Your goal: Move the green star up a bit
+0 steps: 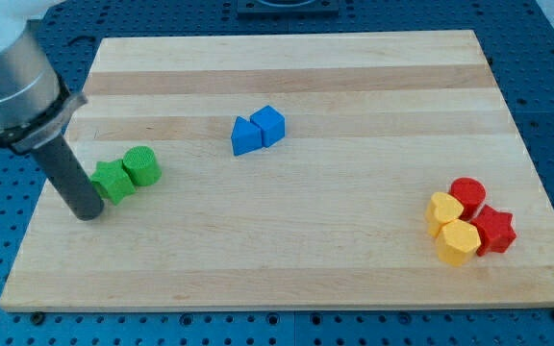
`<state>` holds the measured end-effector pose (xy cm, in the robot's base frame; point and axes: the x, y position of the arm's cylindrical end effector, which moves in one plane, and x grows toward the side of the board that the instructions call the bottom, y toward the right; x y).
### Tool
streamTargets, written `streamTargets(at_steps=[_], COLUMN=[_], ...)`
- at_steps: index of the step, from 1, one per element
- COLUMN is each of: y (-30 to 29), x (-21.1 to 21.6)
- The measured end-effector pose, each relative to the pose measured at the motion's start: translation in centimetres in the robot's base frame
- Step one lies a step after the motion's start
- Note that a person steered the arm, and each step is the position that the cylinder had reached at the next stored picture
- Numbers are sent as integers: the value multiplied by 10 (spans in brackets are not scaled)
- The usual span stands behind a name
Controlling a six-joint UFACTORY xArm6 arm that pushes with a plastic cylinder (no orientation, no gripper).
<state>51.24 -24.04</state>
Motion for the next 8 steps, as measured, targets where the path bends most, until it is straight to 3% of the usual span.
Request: streamTargets(at_steps=[2,4,6,8], y=[-23,40,10,6], x=[4,19,-14,-13])
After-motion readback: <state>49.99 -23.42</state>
